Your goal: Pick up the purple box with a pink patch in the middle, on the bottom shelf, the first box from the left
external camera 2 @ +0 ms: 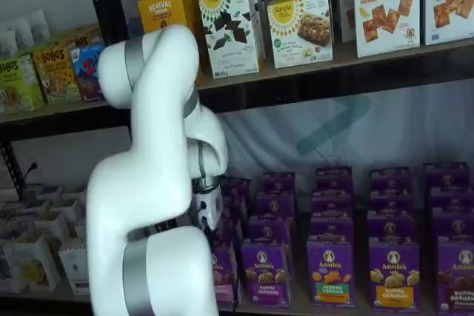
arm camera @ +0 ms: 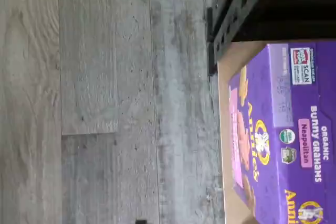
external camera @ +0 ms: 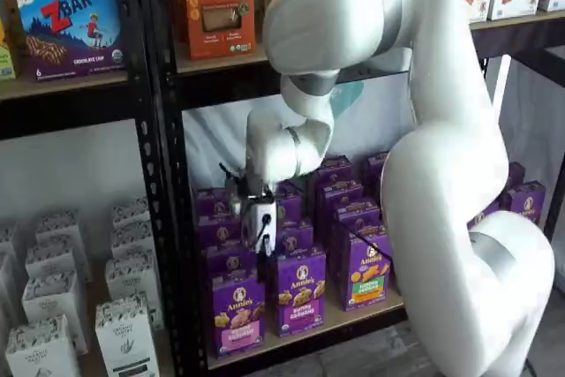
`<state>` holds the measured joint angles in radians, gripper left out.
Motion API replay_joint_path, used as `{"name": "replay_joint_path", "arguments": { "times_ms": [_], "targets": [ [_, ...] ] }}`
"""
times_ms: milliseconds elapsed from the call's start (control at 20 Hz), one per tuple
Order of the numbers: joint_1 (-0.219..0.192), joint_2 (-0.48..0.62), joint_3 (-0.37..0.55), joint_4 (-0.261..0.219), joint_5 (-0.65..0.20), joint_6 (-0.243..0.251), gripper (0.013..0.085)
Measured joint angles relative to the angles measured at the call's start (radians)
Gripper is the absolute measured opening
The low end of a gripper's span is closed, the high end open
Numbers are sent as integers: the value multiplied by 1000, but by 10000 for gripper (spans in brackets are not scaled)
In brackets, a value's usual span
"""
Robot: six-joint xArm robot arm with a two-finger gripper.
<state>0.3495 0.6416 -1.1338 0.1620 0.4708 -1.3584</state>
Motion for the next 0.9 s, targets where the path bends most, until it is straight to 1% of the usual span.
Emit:
{"name": "replay_joint_path", "arguments": {
  "times_ms": [50,100,150,300,600,900],
  "targets": [
    [1,-2,5,13,-9,-11,850],
    [4,-8,16,36,-27,-29,850],
    [6,-13,21,43,-33,-34,850],
    [9,-18,24,48,-34,-34,850],
    [11,-5,8,42,-27,-28,850],
    [11,52,-50,20,-13,-7,850]
  ]
}}
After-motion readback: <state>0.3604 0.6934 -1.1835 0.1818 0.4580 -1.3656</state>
